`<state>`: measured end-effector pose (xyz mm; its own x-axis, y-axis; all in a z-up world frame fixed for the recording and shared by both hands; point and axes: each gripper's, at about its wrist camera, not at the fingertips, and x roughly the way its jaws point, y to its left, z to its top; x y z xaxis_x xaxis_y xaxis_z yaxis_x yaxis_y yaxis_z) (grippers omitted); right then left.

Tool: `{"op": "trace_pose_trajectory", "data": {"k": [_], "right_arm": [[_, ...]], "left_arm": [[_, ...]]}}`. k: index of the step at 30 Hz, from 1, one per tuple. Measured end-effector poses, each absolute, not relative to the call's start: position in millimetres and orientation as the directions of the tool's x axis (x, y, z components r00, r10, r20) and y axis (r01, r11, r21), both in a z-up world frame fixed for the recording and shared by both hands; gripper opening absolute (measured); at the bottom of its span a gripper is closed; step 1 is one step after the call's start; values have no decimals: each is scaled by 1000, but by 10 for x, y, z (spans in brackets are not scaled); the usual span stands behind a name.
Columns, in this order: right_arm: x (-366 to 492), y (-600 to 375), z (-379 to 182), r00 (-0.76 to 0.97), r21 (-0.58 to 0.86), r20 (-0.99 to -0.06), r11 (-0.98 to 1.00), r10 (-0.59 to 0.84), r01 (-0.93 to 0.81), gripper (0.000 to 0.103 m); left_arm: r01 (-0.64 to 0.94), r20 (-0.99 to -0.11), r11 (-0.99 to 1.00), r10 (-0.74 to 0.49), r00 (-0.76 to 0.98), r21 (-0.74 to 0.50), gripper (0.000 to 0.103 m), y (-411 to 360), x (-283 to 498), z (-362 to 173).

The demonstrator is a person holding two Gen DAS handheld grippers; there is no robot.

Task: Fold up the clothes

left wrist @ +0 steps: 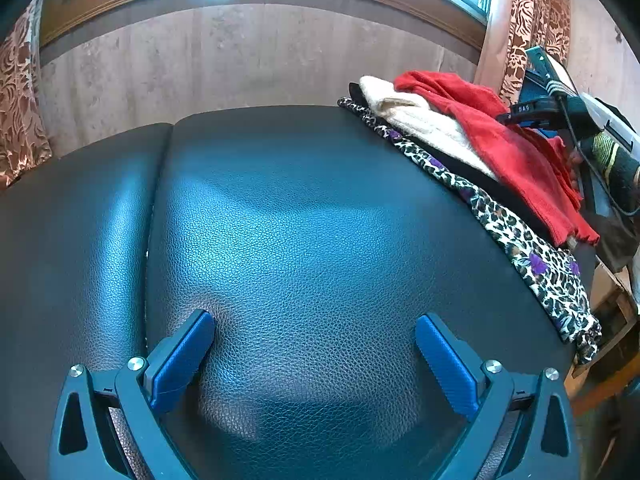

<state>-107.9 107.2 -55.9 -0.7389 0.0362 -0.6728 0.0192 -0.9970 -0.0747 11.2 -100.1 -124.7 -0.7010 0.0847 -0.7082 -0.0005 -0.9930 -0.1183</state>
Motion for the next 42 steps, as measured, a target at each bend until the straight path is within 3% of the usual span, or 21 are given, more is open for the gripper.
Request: {"op": "trace_pose_trajectory", "data": {"k": [2,3,4,5,9,13,14,16,17,18,22,28,29,31,33,35,40,41,42], "right_arm": [[-946,1245,-336,-748,132,-655,-991,-103,20,11],[-798,1289,-228,-759,262,-620,-964,-201,41,9],[-697,1300,-177,-760,378,-571,-921,-311,93,0],[-574,1193,-190,-744,494,-507,-854,-435,163,0],[-264,381,-278,-681,542,-446,-781,-581,311,0],[-412,422,-255,-748,321,-524,-908,-406,268,3],[-418,487,-244,-768,259,-540,-936,-344,237,8],[-393,615,-222,-816,90,-556,-987,-159,131,44],[-568,789,-198,-825,43,-557,-995,-99,91,78],[-552,820,-208,-833,-4,-551,-998,-47,59,90],[-892,1057,-292,-821,-86,-570,-996,32,21,90],[-1503,1011,-745,-622,-165,-774,-986,119,17,90],[-1406,952,-724,-622,-123,-778,-992,92,8,88],[-1202,846,-668,-624,-25,-781,-1000,26,-11,72],[-905,860,-481,-651,194,-748,-981,-133,-23,28],[-646,836,-405,-652,363,-707,-932,-274,-1,10],[-94,383,-522,-566,524,-670,-846,-480,96,10],[-33,272,-591,-539,536,-671,-836,-509,121,1],[172,34,-674,-504,551,-667,-819,-549,162,0]], "left_arm": [[0,-707,-993,87,-702,-122,103,-1005,121,-1250],[-1,-705,-992,90,-703,-125,103,-1015,127,-1250],[-2,-703,-991,96,-704,-133,102,-1030,138,-1248],[-3,-702,-989,106,-705,-146,102,-1047,146,-1245],[-15,-703,-984,139,-698,-180,101,-1122,170,-1226],[-48,-714,-992,118,-691,-117,100,-1110,294,-1234],[-48,-712,-994,105,-694,-100,99,-1099,328,-1253],[-35,-710,-995,88,-699,-89,100,-1074,351,-1268],[-29,-711,-995,88,-698,-94,100,-1075,344,-1269],[-24,-712,-995,87,-697,-99,100,-1075,338,-1271],[-22,-716,-995,86,-693,-98,101,-1070,330,-1278],[-22,-716,-995,83,-693,-94,101,-1057,339,-1276],[-23,-715,-995,85,-694,-96,101,-1058,342,-1274],[-24,-713,-995,89,-696,-101,101,-1060,341,-1265],[-26,-711,-994,92,-697,-102,101,-1059,347,-1261],[-28,-710,-994,96,-697,-107,101,-1057,347,-1258],[-29,-716,-994,96,-692,-106,101,-1026,367,-1250],[-28,-718,-994,95,-689,-105,101,-1019,373,-1247],[-26,-726,-994,92,-682,-102,100,-1010,376,-1238]]}}
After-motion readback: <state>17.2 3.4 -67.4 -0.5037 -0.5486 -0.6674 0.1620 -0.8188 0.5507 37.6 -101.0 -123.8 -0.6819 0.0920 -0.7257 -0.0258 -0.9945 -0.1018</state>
